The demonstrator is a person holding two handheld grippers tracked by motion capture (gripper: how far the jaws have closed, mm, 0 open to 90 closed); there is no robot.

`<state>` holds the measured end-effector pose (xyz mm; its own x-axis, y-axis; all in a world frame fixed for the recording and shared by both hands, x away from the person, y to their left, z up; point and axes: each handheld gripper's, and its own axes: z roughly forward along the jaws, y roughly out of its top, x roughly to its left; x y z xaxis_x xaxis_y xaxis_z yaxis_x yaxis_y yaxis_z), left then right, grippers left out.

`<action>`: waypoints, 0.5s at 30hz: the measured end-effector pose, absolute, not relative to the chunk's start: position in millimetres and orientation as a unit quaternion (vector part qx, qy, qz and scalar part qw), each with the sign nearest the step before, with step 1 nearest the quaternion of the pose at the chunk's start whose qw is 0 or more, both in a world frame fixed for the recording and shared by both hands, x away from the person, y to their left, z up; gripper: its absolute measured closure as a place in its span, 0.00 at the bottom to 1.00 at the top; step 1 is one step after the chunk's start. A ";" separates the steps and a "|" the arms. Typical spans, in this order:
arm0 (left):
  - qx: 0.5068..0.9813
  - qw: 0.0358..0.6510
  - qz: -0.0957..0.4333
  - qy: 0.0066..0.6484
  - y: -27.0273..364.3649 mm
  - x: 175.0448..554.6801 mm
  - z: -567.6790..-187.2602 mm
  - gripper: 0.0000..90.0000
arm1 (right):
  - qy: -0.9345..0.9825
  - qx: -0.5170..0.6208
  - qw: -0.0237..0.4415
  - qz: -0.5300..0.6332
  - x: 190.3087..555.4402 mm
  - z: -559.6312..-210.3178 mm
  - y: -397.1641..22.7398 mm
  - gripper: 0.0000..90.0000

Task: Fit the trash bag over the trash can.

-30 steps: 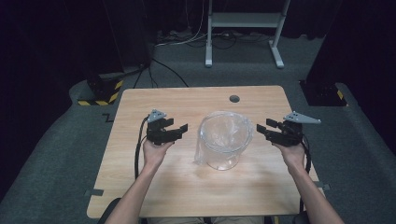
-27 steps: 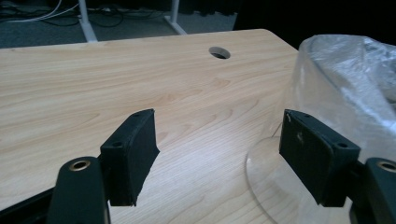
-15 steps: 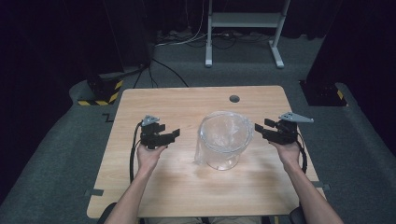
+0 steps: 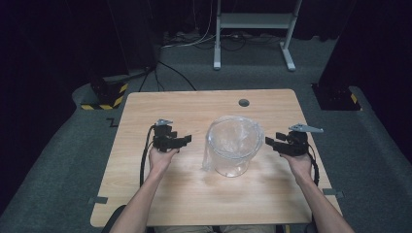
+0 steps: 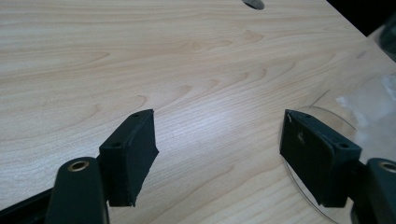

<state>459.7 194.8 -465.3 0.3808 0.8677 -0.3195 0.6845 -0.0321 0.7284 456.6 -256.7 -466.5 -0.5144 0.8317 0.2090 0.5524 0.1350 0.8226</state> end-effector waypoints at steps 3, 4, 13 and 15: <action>0.702 0.428 0.091 0.561 196.3 465.9 -472.5 0.33 | 0.744 0.472 0.142 0.452 455.8 -472.6 -251.3 0.44; 0.698 0.427 0.082 0.569 196.0 469.1 -476.5 0.34 | 0.744 0.469 0.144 0.453 455.9 -473.7 -250.6 0.45; 0.705 0.395 0.088 0.583 195.2 480.6 -494.8 0.34 | 0.746 0.490 0.139 0.428 457.9 -487.4 -260.0 0.44; 0.713 0.377 0.090 0.585 193.8 481.2 -497.7 0.34 | 0.743 0.497 0.138 0.427 459.2 -488.6 -263.0 0.44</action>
